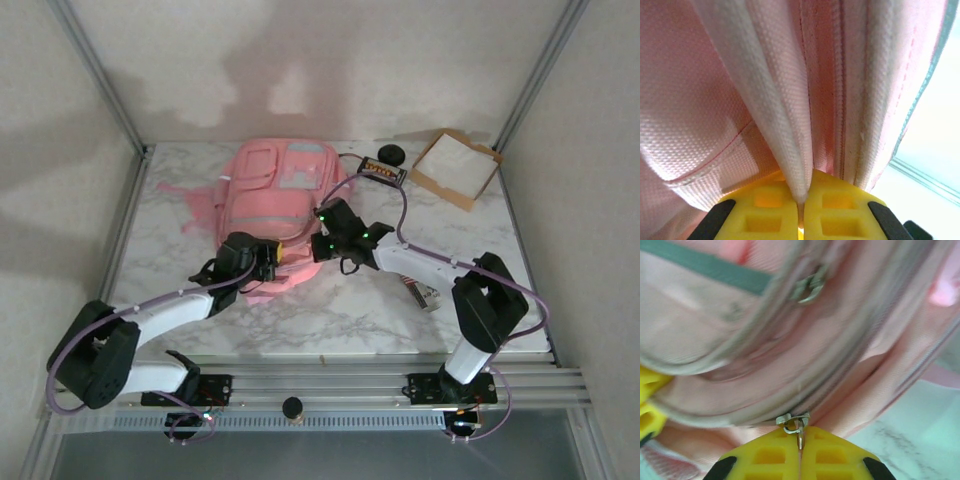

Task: Pack books, pencil case, and school supplies into a backpack

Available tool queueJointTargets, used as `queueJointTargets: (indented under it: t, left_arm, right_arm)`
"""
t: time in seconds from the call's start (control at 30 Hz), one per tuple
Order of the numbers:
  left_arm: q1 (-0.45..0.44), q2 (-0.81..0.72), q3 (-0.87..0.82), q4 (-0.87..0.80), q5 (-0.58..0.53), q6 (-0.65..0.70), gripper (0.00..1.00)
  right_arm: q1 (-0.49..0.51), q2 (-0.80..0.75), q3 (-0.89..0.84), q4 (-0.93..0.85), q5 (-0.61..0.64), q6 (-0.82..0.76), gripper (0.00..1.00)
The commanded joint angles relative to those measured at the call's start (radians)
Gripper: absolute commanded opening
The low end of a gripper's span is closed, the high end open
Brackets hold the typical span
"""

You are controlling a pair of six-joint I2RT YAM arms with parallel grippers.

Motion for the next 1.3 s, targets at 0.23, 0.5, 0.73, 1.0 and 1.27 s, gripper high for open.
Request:
queueJointTargets:
  t: [0.23,0.5,0.73,1.0,1.27]
  left_arm:
    - [0.043,-0.138,-0.014,-0.209,-0.102,0.087,0.00]
    - [0.053,-0.151,-0.011,-0.223,-0.094,0.115,0.00]
    - [0.067,-0.109,0.065,-0.221,-0.063,0.225,0.23]
    - [0.228,-0.170,0.132,-0.349,0.002,0.529,0.64]
    - [0.387,-0.101,0.275,-0.513,0.038,0.833,0.65]
  right_arm:
    - [-0.244,0.112,0.132,-0.044,0.066,-0.185,0.00]
    - [-0.321,0.375,0.441,-0.088,0.007,-0.232,0.00]
    - [-0.322,0.311,0.422,-0.080,-0.106,-0.285,0.35]
    - [-0.324,0.048,0.207,-0.015,-0.163,-0.338,0.60]
    - [-0.295,0.066,0.181,0.093,-0.533,-0.539,0.54]
